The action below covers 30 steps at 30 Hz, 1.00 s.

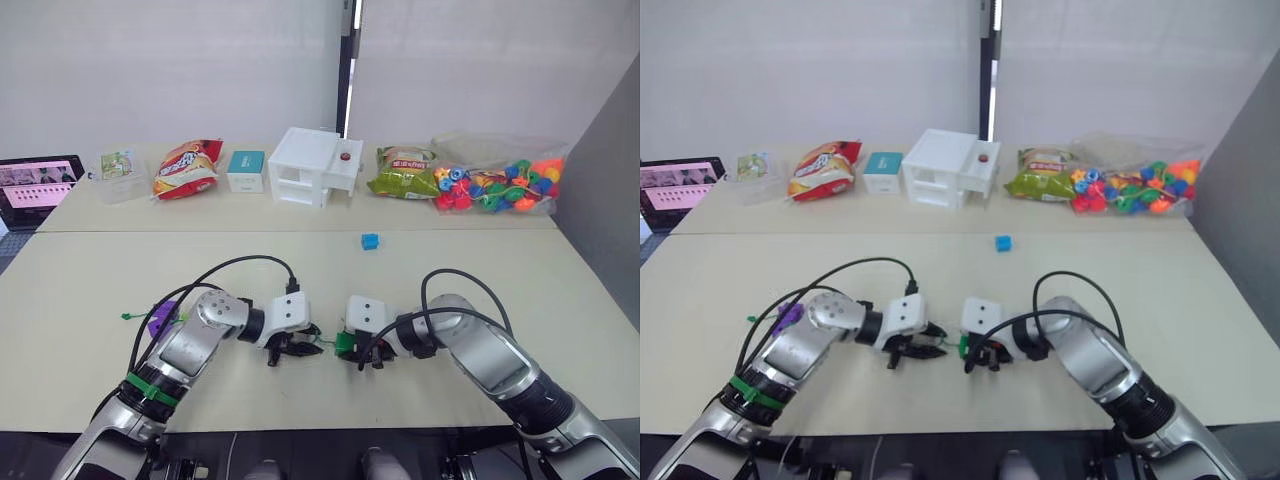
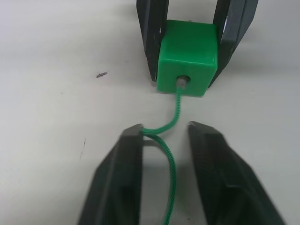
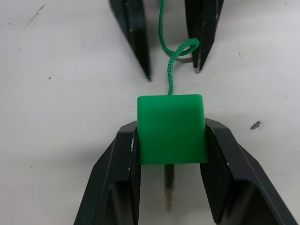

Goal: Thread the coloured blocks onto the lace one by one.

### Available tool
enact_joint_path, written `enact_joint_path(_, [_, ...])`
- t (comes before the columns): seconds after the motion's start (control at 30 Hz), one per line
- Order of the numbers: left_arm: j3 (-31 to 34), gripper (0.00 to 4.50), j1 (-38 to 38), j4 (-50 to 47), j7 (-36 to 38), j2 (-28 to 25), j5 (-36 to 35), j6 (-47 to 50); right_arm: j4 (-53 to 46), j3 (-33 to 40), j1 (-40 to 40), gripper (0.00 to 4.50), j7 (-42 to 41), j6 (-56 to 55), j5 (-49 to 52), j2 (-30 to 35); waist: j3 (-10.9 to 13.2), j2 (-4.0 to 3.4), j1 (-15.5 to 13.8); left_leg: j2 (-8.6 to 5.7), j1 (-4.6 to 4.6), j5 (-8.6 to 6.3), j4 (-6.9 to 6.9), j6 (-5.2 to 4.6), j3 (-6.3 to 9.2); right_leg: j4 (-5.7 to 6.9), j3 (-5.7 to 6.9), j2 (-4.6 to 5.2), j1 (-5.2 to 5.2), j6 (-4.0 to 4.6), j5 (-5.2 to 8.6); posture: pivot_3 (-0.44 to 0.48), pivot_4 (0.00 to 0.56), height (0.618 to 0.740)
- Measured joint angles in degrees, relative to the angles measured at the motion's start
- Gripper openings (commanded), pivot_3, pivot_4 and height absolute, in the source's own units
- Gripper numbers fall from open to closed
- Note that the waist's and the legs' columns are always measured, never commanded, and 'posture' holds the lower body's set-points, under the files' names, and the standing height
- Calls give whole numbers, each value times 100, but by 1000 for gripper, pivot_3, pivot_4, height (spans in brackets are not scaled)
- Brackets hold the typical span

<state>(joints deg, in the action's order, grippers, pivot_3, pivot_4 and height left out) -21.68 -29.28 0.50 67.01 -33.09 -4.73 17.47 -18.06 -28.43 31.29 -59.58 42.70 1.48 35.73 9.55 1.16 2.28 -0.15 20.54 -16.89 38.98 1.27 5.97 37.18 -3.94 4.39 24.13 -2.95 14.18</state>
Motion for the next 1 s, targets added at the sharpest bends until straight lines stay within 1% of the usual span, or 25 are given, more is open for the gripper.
enact_joint_path(0.03, [4, 282, 0, 0, 0, 0, 0, 1, -3, 0, -1, 1196, 2, 1, 0, 0, 0, 0, 1, 0, 0, 0, 0, 0, 0, 0, 0, 0, 0, 0, 0, 0, 150, 740])
enact_joint_path(0.07, [12, 27, 0, 1, 1, 0, -1, 2, -4, 0, -1, 1196, 4, 3, 1, 0, 0, 0, 2, 0, 0, 0, 0, 0, 0, 0, 0, 0, 0, 0, 0, 0, 150, 740])
enact_joint_path(0.4, [16, 27, 0, 13, 29, 80, -1, 26, -15, 0, -3, 1196, 23, 26, 0, 0, 0, 0, -3, 0, 1, 0, 0, 0, 0, -1, 0, 0, 0, 0, 0, 0, 150, 740])
enact_joint_path(0.6, [-198, 27, 0, -208, 67, 250, 19, 246, -56, 1, -17, 1196, 59, 54, 1, 17, 0, 0, 1, 0, 1, 0, 0, 0, 0, 0, 0, 0, 0, 0, 0, 0, 150, 740])
enact_joint_path(0.87, [-185, 27, -50, -225, 0, 200, 10, 428, -79, -3, -18, 1196, 97, 104, 8, 16, 0, 0, 3, 0, 1, 0, 0, 0, 0, 0, 0, -1, 0, 0, 0, 0, 150, 740])
enact_joint_path(0.9, [-163, 288, -62, -226, -8, 186, 0, 476, -79, -3, -19, 1696, 101, 106, 13, 16, 0, 0, 3, 0, 1, 0, 0, 0, 0, 0, 0, -1, 0, 0, 0, 0, 150, 740])
enact_joint_path(0.93, [-128, 649, -70, -230, -10, 177, -13, 536, -79, -3, -20, 2324, 109, 111, 14, 15, 0, 0, 4, 0, 1, 0, 0, 0, 0, 0, 0, -1, 0, 0, 0, 0, 150, 740])
enact_joint_path(1.0, [-42, 1249, -66, -306, 66, 56, -156, 712, -78, 18, -33, 2954, 187, 112, 12, -6, 0, 0, 9, 1, 2, 0, 0, 0, 1, 1, 0, -1, 3, 0, 0, 0, 150, 740])
